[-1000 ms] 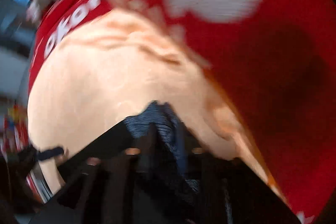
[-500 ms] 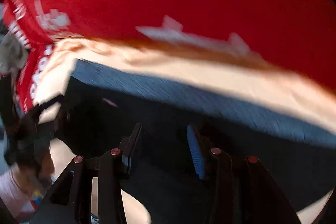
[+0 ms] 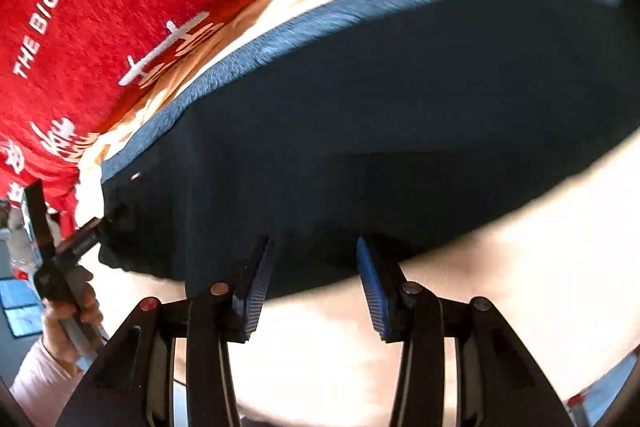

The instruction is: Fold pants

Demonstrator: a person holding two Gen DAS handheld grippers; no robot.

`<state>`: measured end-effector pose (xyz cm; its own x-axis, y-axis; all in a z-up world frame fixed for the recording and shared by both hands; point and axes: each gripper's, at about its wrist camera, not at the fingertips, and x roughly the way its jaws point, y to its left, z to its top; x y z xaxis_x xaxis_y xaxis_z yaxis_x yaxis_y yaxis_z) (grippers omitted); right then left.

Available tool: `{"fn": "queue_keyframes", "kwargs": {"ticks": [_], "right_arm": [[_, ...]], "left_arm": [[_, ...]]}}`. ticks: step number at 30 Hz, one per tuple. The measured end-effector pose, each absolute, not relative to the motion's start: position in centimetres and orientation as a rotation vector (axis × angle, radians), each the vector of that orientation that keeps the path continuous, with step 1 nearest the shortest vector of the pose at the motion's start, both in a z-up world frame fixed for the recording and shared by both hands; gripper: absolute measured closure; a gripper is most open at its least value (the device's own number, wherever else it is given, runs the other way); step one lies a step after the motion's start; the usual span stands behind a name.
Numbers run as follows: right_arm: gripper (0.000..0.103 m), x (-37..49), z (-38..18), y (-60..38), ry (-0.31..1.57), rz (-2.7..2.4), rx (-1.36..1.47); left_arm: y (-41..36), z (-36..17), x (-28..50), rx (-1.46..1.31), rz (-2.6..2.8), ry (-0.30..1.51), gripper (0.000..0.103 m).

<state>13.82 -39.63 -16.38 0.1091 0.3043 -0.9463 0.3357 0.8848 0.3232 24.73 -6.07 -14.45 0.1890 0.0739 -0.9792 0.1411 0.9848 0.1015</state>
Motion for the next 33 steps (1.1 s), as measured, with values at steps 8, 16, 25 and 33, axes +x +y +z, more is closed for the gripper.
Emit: {"fn": "queue_keyframes", "kwargs": {"ticks": [8, 16, 25, 33], "right_arm": [[0.054, 9.6, -15.8, -45.1, 1.452, -0.1, 0.667], [0.055, 9.1, -13.9, -53.8, 1.356, -0.216, 0.647], [0.056, 11.1, -13.9, -68.8, 1.209, -0.559, 0.672], [0.095, 12.4, -15.6, -71.9, 1.206, -0.553, 0.592]], "left_arm": [[-17.0, -12.8, 22.0, 0.21, -0.193, 1.391, 0.003], [-27.0, -12.8, 22.0, 0.206, -0.252, 1.394, 0.003], [-33.0, -15.8, 22.7, 0.246, -0.201, 1.444, 0.003], [-37.0, -16.5, 21.7, 0.304, -0.209, 1.438, 0.003]]}}
